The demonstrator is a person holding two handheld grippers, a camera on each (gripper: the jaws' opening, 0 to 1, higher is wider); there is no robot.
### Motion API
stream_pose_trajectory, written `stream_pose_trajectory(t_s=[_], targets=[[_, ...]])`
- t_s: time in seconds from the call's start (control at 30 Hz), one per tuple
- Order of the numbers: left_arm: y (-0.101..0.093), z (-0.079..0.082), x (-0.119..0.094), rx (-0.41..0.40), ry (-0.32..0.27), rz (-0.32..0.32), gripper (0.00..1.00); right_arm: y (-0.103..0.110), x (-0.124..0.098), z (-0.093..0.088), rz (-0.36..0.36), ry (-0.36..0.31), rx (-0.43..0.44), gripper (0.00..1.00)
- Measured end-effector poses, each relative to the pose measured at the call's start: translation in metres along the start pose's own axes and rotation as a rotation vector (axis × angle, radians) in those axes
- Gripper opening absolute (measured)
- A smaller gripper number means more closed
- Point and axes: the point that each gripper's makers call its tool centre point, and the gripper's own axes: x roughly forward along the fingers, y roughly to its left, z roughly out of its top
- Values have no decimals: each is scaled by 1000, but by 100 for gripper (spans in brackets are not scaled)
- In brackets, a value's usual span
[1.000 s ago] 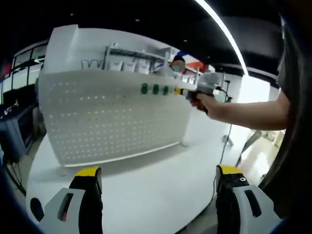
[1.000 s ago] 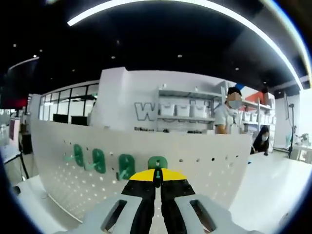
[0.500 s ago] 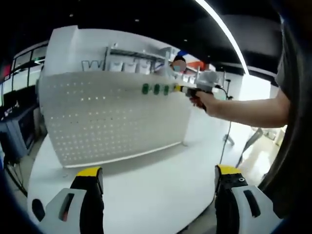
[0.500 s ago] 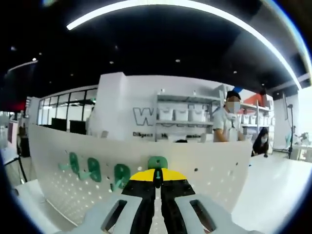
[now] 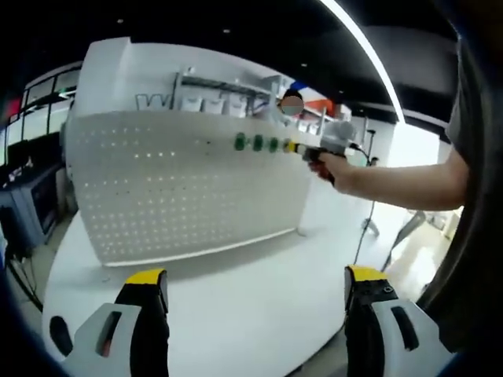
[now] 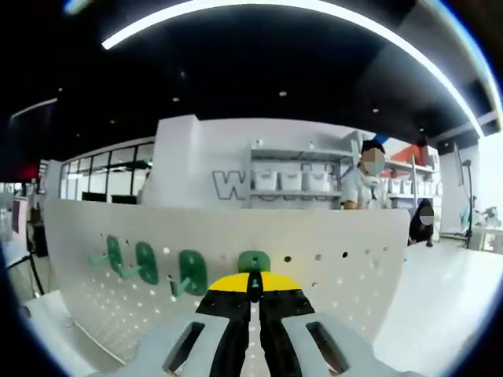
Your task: Insert the hook assembly into the mounting plate slot until the hook locks in place.
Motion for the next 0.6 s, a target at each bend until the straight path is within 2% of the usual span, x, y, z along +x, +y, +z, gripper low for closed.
stream_pose_trajectory(t_s=[0.17,0.3,0.6], targets=[[1,-1,0,2,3,1,95,-2,2,-1,-3,-6,8,1],[1,-2,0,-2,10,-2,94,-2,2,-1,20,44,85,2],[1,0,-2,-9,-10,-3,94,-5,-15,11,-3,31,54,14]])
